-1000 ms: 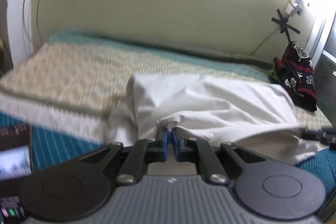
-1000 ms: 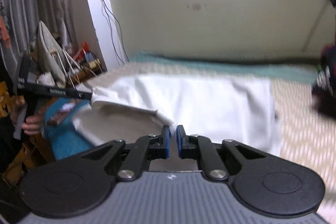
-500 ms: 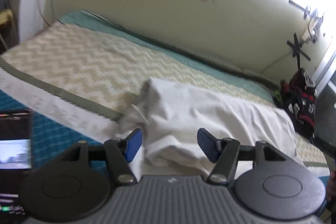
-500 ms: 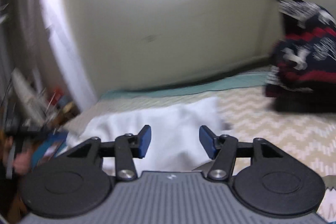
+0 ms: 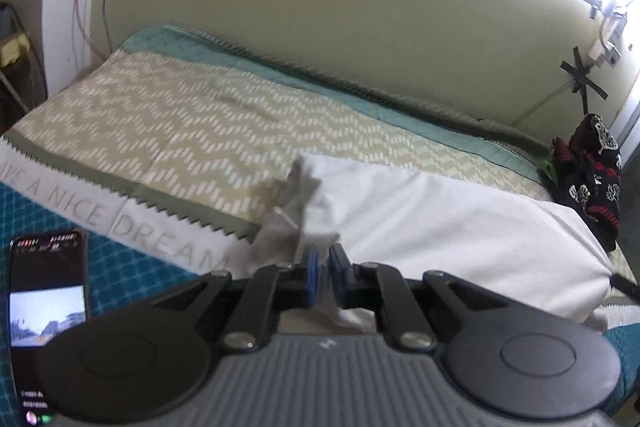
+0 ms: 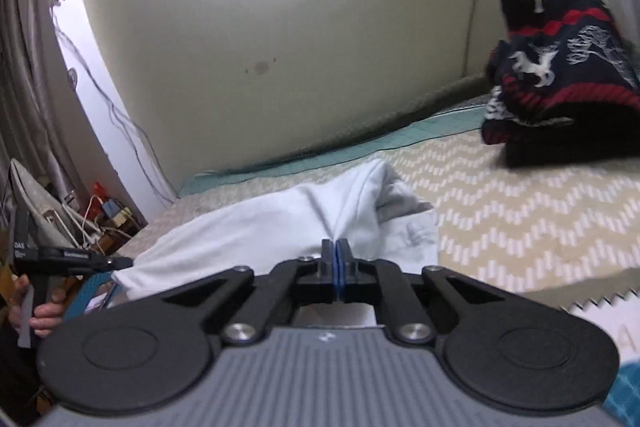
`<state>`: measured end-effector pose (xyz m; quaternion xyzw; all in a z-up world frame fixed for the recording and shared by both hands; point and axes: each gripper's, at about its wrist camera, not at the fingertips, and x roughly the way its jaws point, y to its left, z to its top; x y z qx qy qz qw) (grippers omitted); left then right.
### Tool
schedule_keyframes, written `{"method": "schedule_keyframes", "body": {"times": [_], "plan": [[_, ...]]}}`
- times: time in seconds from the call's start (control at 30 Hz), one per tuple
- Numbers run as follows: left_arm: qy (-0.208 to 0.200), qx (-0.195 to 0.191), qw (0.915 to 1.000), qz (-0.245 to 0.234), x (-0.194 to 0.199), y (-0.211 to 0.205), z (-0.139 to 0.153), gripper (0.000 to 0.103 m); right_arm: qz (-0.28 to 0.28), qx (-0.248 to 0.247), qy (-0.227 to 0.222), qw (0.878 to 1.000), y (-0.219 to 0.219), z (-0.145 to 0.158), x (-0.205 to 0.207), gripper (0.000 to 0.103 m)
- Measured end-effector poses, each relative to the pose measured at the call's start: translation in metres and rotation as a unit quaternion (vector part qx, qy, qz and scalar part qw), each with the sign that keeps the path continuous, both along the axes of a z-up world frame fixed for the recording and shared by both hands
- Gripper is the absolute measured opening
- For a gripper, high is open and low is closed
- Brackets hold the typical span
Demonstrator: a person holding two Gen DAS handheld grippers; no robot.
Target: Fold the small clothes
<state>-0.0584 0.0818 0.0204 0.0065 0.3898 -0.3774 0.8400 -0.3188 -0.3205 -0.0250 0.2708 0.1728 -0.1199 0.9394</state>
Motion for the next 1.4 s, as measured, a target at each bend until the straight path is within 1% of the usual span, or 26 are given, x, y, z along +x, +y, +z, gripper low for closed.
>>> {"method": "schedule_keyframes", "body": {"times": [0.07, 0.1, 0.13, 0.17, 0.2, 0.23, 0.27, 0.3, 0.33, 0.4, 0.5, 0.6, 0.67, 0.73, 0.77, 0.8, 0.83, 0.87, 0.9, 0.93, 1.0, 1.07, 1.13, 1.27, 1.33, 1.4], "plan": [[0.010, 0.024, 0.9997, -0.004, 0.001, -0.009, -0.012, 0.009, -0.011, -0.007, 0.025, 1.000, -0.001, -0.011, 0.003, 0.001], [0.013, 0.043, 0.9990, -0.004, 0.001, -0.015, -0.019, 0.013, -0.017, -0.011, 0.044, 0.999, -0.003, -0.018, 0.006, 0.000], [0.008, 0.060, 0.9981, -0.006, -0.003, -0.020, -0.024, 0.013, -0.024, -0.013, 0.062, 0.998, -0.004, -0.025, 0.012, 0.002], [-0.012, 0.069, 0.9975, -0.009, -0.010, -0.022, -0.025, 0.013, -0.036, -0.018, 0.080, 0.996, -0.004, -0.030, 0.016, 0.003], [-0.029, 0.074, 0.9967, -0.016, -0.016, -0.022, -0.022, 0.014, -0.045, -0.025, 0.088, 0.995, -0.004, -0.030, 0.014, 0.011], [-0.037, 0.070, 0.9966, -0.020, -0.019, -0.018, -0.016, 0.014, -0.044, -0.024, 0.080, 0.996, -0.005, -0.028, 0.011, 0.027], [-0.046, 0.057, 0.9972, -0.020, -0.021, -0.013, -0.007, 0.014, -0.043, -0.018, 0.066, 0.997, -0.007, -0.024, 0.007, 0.032], [-0.053, 0.040, 0.9976, -0.018, -0.021, -0.007, 0.002, 0.016, -0.052, -0.020, 0.049, 0.997, -0.008, -0.016, 0.001, 0.046], [-0.062, 0.020, 0.9978, -0.012, -0.020, -0.003, 0.014, 0.017, -0.054, -0.029, 0.030, 0.998, -0.008, -0.007, -0.002, 0.051], [-0.071, -0.010, 0.9974, -0.007, -0.015, -0.005, 0.030, 0.019, -0.049, -0.049, 0.010, 0.998, -0.007, 0.011, 0.006, 0.051], [-0.085, -0.036, 0.9955, -0.023, -0.007, -0.034, 0.040, 0.021, -0.015, -0.058, 0.003, 0.998, 0.001, 0.029, 0.045, 0.051], [-0.097, -0.039, 0.9940, -0.029, 0.004, -0.069, 0.025, 0.031, 0.017, -0.058, 0.009, 0.998, 0.012, 0.030, 0.097, 0.051], [-0.088, -0.025, 0.9956, -0.018, 0.014, -0.088, 0.008, 0.031, 0.026, -0.062, 0.030, 0.997, 0.018, 0.025, 0.130, 0.051], [-0.075, 0.002, 0.9972, -0.011, 0.019, -0.102, -0.008, 0.031, 0.034, -0.078, 0.053, 0.995, 0.020, 0.017, 0.153, 0.049], [-0.078, 0.021, 0.9967, -0.006, 0.020, -0.105, -0.015, 0.030, 0.030, -0.089, 0.073, 0.993, 0.020, 0.013, 0.159, 0.047], [-0.086, 0.045, 0.9952, 0.002, 0.019, -0.111, -0.024, 0.030, 0.023, -0.098, 0.098, 0.990, 0.018, 0.007, 0.163, 0.038], [-0.096, 0.065, 0.9932, 0.009, 0.018, -0.115, -0.031, 0.030, 0.015, -0.102, 0.114, 0.988, 0.013, 0.001, 0.164, 0.022], [-0.110, 0.072, 0.9913, 0.011, 0.015, -0.117, -0.037, 0.030, 0.003, -0.102, 0.131, 0.986, 0.005, -0.008, 0.161, 0.021], [-0.126, 0.073, 0.9893, 0.012, 0.011, -0.116, -0.040, 0.030, -0.009, -0.099, 0.143, 0.985, -0.002, -0.017, 0.154, 0.014], [-0.138, 0.078, 0.9872, 0.014, 0.008, -0.116, -0.042, 0.030, -0.018, -0.093, 0.130, 0.987, -0.012, -0.024, 0.143, 0.001], [-0.172, 0.097, 0.9801, 0.022, -0.003, -0.124, -0.046, 0.031, -0.033, -0.042, 0.113, 0.992, -0.028, -0.029, 0.126, 0.000], [-0.213, 0.126, 0.9686, 0.027, -0.013, -0.134, -0.050, 0.031, -0.044, 0.006, 0.092, 0.995, -0.039, -0.035, 0.116, 0.000], [-0.233, 0.143, 0.9613, 0.031, -0.018, -0.139, -0.050, 0.033, -0.047, 0.027, 0.080, 0.995, -0.040, -0.038, 0.113, 0.000], [-0.238, 0.148, 0.9592, 0.038, -0.017, -0.138, -0.051, 0.035, -0.047, 0.020, 0.075, 0.996, -0.034, -0.037, 0.109, 0.000], [-0.245, 0.155, 0.9563, 0.040, -0.018, -0.142, -0.054, 0.035, -0.047, 0.010, 0.076, 0.996, -0.033, -0.036, 0.106, 0.000], [-0.251, 0.161, 0.9533, 0.045, -0.020, -0.143, -0.054, 0.040, -0.047, -0.002, 0.078, 0.996, -0.031, -0.036, 0.105, 0.000]]}}
